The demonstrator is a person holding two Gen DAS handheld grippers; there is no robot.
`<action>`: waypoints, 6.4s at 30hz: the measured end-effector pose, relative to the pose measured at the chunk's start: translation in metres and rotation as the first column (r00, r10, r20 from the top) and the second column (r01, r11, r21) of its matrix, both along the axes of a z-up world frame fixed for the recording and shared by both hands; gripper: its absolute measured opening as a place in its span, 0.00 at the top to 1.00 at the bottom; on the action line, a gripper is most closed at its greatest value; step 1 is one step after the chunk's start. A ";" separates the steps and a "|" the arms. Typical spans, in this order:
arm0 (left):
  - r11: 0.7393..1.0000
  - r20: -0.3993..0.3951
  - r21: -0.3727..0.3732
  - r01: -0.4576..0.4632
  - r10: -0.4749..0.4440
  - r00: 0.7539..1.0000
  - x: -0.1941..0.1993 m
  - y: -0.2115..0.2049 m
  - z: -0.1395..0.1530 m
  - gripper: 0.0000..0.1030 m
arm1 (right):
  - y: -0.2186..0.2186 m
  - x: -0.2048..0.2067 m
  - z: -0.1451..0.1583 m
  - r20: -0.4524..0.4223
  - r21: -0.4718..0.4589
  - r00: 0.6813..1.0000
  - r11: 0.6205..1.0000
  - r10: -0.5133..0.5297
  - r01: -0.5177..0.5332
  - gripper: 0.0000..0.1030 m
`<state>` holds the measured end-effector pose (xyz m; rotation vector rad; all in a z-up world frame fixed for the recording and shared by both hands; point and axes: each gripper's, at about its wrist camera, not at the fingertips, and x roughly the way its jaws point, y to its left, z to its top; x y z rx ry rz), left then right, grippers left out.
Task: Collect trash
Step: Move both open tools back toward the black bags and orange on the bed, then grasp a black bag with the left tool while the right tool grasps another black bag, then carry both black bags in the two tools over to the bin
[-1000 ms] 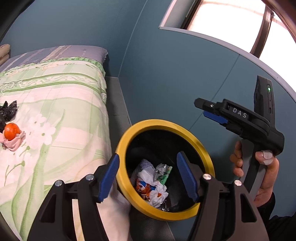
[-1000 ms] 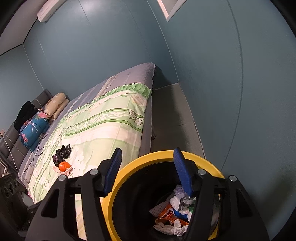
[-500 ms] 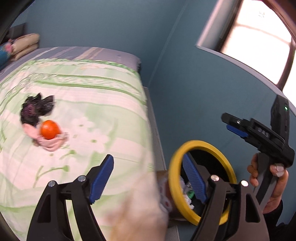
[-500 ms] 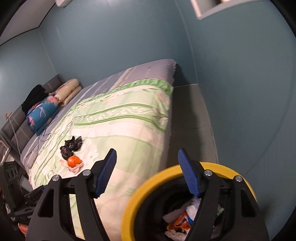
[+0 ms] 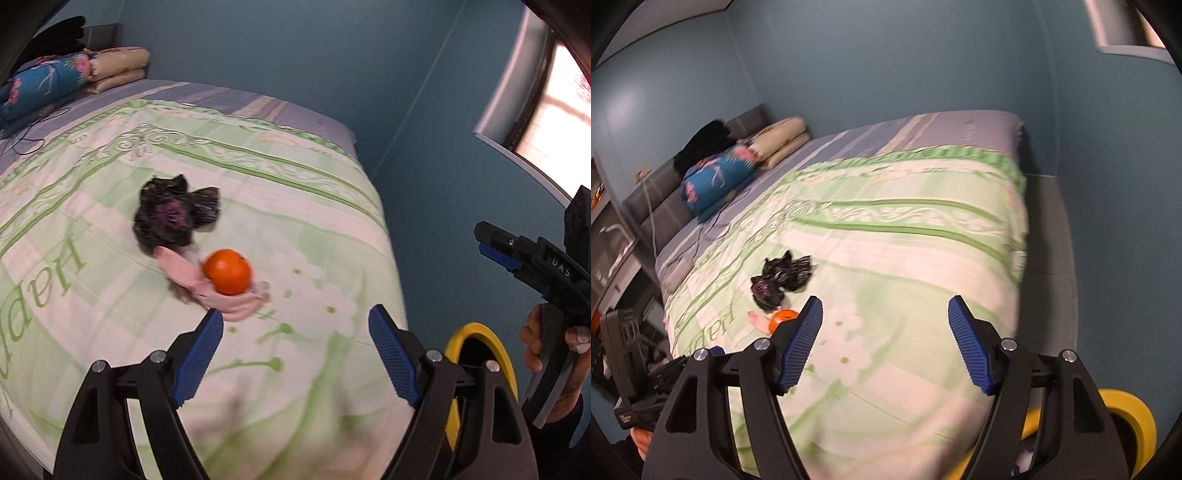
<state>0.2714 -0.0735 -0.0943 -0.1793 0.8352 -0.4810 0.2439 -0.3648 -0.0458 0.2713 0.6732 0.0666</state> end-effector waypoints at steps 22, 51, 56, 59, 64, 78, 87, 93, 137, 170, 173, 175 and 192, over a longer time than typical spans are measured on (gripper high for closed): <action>0.988 -0.088 0.018 -0.156 0.157 0.984 0.137 0.070 -0.046 0.25 | 0.122 0.198 -0.059 -0.211 -0.011 0.952 0.973 0.224 -0.231 0.35; 0.972 -0.196 -0.039 -0.232 0.220 0.956 0.176 0.119 -0.076 0.64 | 0.205 0.273 -0.112 -0.347 -0.013 0.881 0.937 0.322 -0.348 0.35; 0.967 -0.205 -0.046 -0.252 0.238 0.949 0.175 0.132 -0.080 0.68 | 0.215 0.277 -0.115 -0.361 -0.021 0.874 0.934 0.326 -0.356 0.35; 0.966 -0.211 -0.044 -0.255 0.241 0.947 0.174 0.136 -0.083 0.72 | 0.223 0.279 -0.114 -0.359 -0.027 0.872 0.930 0.333 -0.366 0.35; 0.960 -0.239 -0.051 -0.277 0.257 0.936 0.178 0.146 -0.090 0.81 | 0.240 0.282 -0.118 -0.372 -0.075 0.866 0.919 0.334 -0.387 0.35; 0.947 -0.282 -0.079 -0.311 0.278 0.918 0.193 0.164 -0.105 0.97 | 0.244 0.298 -0.143 -0.428 -0.105 0.851 0.919 0.304 -0.380 0.67; 0.945 -0.299 -0.082 -0.317 0.280 0.912 0.194 0.166 -0.110 1.00 | 0.242 0.299 -0.142 -0.419 -0.118 0.858 0.919 0.297 -0.375 0.85; 0.946 -0.285 -0.092 -0.312 0.276 0.918 0.193 0.165 -0.105 1.00 | 0.224 0.293 -0.130 -0.371 -0.144 0.894 0.935 0.253 -0.324 0.87; 0.973 -0.049 0.023 -0.228 0.229 0.972 0.145 0.105 -0.022 0.72 | 0.122 0.108 -0.008 -0.110 -0.052 0.965 0.968 0.240 -0.247 0.87; 0.949 0.306 0.067 0.309 -0.315 0.899 -0.151 -0.112 0.135 0.71 | -0.070 -0.189 0.030 0.079 0.005 0.982 0.985 -0.172 0.172 0.87; 0.939 0.293 0.076 0.334 -0.341 0.893 -0.152 -0.128 0.130 0.71 | -0.082 -0.200 0.020 0.062 0.025 0.976 0.978 -0.207 0.206 0.87; 0.932 0.268 0.074 0.355 -0.362 0.893 -0.152 -0.141 0.124 0.71 | -0.091 -0.206 0.013 0.051 0.034 0.972 0.973 -0.230 0.229 0.87; 0.886 0.107 0.081 0.456 -0.462 0.880 -0.156 -0.203 0.065 0.71 | -0.119 -0.220 -0.029 -0.067 0.073 0.948 0.946 -0.311 0.316 0.86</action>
